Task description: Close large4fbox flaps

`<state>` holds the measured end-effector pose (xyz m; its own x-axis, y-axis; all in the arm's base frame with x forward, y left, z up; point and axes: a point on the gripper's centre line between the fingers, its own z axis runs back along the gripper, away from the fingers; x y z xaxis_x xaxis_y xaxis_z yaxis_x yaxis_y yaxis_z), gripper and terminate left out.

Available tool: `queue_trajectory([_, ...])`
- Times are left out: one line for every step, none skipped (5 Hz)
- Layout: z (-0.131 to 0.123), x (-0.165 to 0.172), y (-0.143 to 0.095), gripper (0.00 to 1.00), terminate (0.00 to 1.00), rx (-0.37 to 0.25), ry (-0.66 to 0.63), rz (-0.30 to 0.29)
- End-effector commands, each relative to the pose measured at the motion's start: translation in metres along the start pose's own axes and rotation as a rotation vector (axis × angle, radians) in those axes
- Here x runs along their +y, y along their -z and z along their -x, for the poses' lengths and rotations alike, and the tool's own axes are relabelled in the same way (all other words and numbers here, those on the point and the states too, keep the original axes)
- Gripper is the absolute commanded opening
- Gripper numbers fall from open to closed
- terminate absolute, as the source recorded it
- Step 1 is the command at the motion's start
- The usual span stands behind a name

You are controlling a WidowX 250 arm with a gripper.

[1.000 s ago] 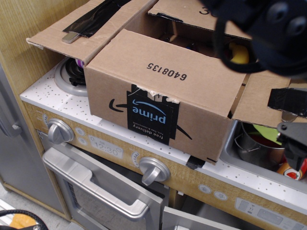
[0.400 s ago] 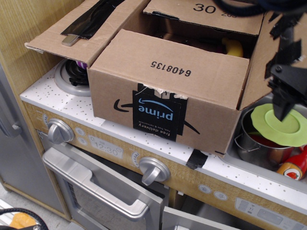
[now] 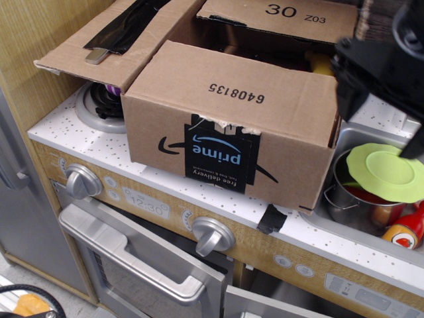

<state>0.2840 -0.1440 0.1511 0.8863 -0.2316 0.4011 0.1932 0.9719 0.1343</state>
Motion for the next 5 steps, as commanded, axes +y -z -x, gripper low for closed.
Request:
queue_trajectory([-0.006,0.039,-0.016,1.00,0.00,-0.058,0.014,-0.028])
queue_trajectory([0.004,0.061,0.000,1.00,0.00,-0.050,0.013,-0.005])
queue_trajectory([0.008,0.076,0.012,1.00,0.00,-0.001,-0.016,0.027])
queue_trajectory([0.016,0.084,0.029,1.00,0.00,0.016,-0.050,0.066])
queue_trajectory([0.026,0.082,0.050,1.00,0.00,0.042,-0.092,0.127])
